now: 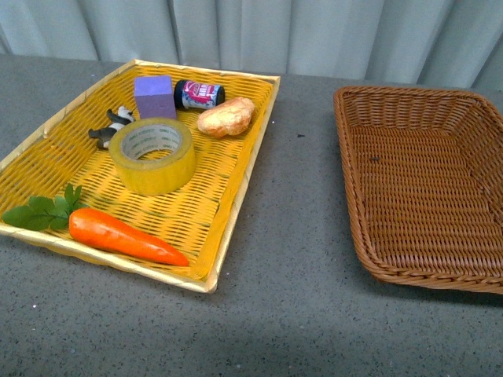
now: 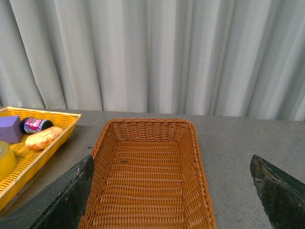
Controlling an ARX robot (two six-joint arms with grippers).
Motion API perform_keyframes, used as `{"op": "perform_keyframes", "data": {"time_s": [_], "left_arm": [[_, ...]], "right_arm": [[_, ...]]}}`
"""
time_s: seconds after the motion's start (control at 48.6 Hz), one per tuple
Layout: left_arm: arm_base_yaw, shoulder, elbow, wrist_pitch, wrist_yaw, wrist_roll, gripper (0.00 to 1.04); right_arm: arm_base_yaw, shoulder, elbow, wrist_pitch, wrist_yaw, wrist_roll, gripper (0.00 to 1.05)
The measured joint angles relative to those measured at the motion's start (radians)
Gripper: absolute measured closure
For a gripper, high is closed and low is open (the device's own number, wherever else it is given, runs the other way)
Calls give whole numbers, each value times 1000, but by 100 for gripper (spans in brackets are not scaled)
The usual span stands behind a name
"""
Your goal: Move tape to another basket
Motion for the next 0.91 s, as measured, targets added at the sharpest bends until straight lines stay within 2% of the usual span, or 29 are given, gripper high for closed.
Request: {"op": "perform_keyframes", "data": {"time_s": [0.905], "left_arm": [[0, 0, 0, 0, 0, 0, 6]], "right_arm": [[0, 0, 0, 0, 0, 0, 9]]}}
